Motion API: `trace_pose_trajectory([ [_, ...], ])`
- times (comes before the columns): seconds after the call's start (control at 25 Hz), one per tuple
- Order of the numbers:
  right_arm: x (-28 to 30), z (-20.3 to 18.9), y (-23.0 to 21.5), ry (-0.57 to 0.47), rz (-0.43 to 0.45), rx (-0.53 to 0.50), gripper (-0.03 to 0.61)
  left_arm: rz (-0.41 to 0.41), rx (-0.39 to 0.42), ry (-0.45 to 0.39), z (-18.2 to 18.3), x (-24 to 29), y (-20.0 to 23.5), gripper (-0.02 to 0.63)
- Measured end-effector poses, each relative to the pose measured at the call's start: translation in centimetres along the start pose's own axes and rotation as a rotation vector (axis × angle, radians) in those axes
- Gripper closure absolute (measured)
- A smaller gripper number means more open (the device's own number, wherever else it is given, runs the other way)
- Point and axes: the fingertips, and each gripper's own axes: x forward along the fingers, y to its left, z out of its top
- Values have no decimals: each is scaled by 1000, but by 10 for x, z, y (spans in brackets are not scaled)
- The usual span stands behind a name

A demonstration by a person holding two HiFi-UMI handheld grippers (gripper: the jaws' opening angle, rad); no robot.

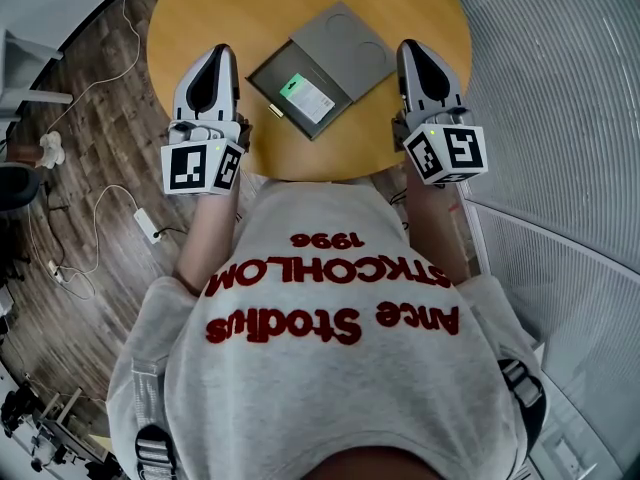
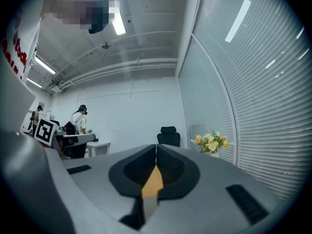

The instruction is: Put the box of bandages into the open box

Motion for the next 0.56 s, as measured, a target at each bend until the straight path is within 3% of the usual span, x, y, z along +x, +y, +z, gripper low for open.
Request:
trace_pose_trajectory([
  [0.56,1,0,3,4,6,-13,569,3,3,-6,1,-2,0,614],
])
